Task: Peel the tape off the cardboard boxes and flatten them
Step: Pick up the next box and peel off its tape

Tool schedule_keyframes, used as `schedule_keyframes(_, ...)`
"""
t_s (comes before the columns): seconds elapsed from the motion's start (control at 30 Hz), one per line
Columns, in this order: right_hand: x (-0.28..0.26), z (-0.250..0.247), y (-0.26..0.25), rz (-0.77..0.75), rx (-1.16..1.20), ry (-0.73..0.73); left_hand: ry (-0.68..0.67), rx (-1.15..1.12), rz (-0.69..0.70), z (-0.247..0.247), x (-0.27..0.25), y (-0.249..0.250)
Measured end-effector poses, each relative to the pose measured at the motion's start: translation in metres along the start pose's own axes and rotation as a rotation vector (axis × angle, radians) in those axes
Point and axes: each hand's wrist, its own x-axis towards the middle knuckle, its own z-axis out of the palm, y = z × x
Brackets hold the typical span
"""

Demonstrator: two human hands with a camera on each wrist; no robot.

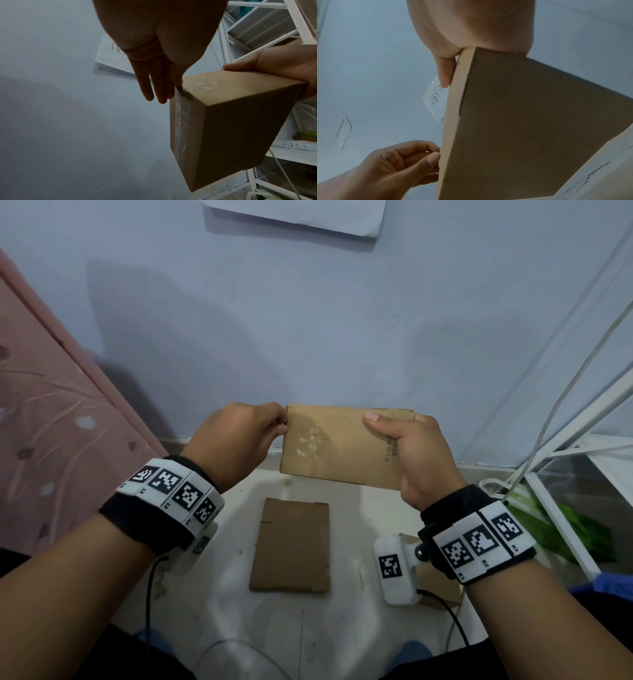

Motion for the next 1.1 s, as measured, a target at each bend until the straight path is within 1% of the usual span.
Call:
schedule_keyframes(0.13,-0.002,0.002,0.002,0.019,0.015,0.002,-0.014,-0.043,0.021,0.006,-0.002,-0.003)
schedule_keyframes(0.27,-0.003,0.004,0.003,0.033,0.013,-0.001,-0.032,-0.012,0.032,0.007,-0.003,-0.008)
schedule_keyframes(0.37,-0.002,0.004,0.004,0.041,0.012,0.008,-0.035,-0.013,0.089,0.005,-0.004,-0.010)
schedule_keyframes(0.43,-0.002,0.002,0.003,0.047,0.008,0.017,-0.055,-0.033,0.103,0.004,-0.004,-0.009)
schedule_keyframes(0.53,-0.001,0.001,0.004,0.054,-0.007,0.008,-0.111,-0.061,0.100,0.000,-0.002,-0.008)
schedule_keyframes(0.63,0.000,0.001,0.005,0.064,-0.032,-0.009,-0.203,-0.118,0.070,-0.007,0.000,-0.010)
schedule_keyframes(0.73,0.002,0.000,0.004,0.078,-0.067,-0.023,-0.281,-0.123,0.078,-0.009,0.000,-0.010)
schedule_keyframes(0.8,0.002,-0.001,0.004,0.089,-0.085,-0.023,-0.308,-0.095,0.072,-0.006,-0.001,-0.010)
schedule_keyframes(0.93,0.003,-0.001,0.005,0.087,-0.101,-0.018,-0.339,0.062,0.076,0.001,-0.001,-0.009)
schedule_keyframes(1.0,0.003,0.000,0.005,0.072,-0.108,-0.016,-0.315,0.127,0.124,0.004,-0.004,-0.009)
schedule_keyframes(1.07,0.003,-0.001,0.003,0.052,-0.109,-0.007,-0.195,0.120,0.162,0.005,-0.006,-0.009)
schedule_keyframes(1.1,0.004,-0.001,0.001,0.043,-0.105,0.000,-0.122,0.104,0.152,0.006,-0.007,-0.008)
